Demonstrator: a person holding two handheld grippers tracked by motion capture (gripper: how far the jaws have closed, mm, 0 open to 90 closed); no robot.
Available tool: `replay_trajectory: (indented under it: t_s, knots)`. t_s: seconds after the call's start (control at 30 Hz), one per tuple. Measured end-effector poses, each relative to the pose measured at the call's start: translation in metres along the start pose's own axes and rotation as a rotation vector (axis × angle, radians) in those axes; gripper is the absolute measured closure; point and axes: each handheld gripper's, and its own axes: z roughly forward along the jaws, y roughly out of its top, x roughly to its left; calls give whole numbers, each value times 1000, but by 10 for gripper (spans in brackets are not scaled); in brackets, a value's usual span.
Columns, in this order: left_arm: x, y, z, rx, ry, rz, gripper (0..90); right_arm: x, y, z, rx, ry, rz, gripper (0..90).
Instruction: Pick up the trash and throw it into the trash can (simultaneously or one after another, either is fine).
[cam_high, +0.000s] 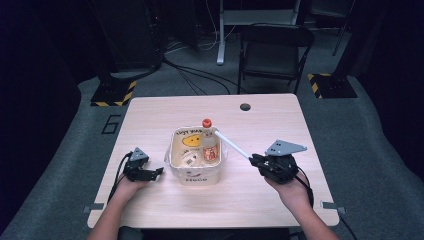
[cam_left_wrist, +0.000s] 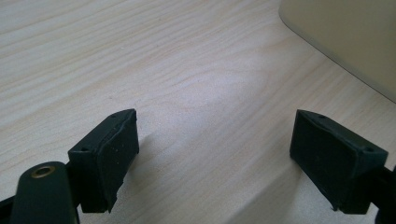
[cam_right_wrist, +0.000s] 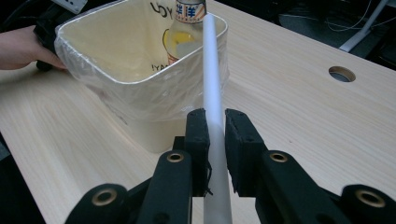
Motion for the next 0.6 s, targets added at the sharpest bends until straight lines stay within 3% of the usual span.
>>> replay_trajectory:
  t_s: [0.6]
  knots:
    - [0,0,0,-1,0,-1,154,19,-1,0,4,58,-54,792]
